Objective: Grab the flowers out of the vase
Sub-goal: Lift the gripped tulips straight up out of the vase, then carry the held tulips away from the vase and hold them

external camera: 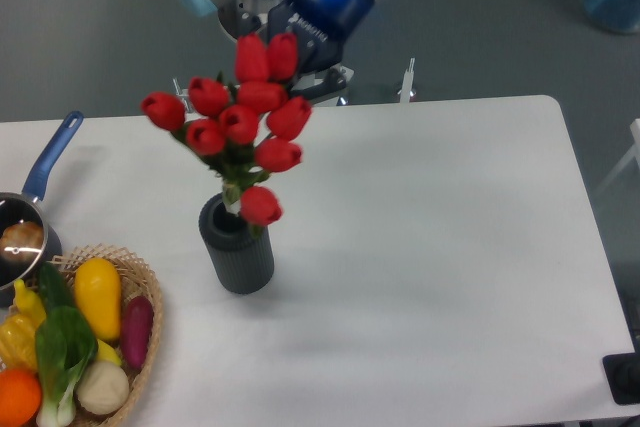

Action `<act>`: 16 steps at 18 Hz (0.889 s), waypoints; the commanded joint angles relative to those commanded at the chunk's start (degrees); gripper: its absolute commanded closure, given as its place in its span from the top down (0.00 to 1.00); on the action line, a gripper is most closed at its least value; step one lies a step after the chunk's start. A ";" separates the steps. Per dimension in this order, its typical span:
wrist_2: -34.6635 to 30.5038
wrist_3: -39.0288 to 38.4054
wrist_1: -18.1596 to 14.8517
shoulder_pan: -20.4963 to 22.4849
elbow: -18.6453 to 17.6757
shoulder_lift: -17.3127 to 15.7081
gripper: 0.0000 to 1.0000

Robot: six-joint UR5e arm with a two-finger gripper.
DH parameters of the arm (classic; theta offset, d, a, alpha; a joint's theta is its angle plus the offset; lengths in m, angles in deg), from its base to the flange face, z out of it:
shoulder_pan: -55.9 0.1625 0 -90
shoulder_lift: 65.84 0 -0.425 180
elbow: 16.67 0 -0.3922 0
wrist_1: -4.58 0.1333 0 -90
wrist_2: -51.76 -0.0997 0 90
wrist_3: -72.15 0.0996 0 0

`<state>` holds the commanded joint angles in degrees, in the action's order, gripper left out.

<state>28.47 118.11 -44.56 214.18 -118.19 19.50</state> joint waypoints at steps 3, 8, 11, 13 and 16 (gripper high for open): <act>-0.18 0.26 0.35 4.47 0.27 0.62 0.00; -11.48 7.54 0.18 7.04 0.18 3.78 0.04; -18.96 13.44 0.09 6.60 1.49 7.46 0.05; -25.72 14.85 0.18 6.51 1.85 8.43 0.04; -34.96 20.11 -0.17 6.51 1.94 10.01 0.05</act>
<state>-6.49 138.22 -44.73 220.69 -116.25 29.51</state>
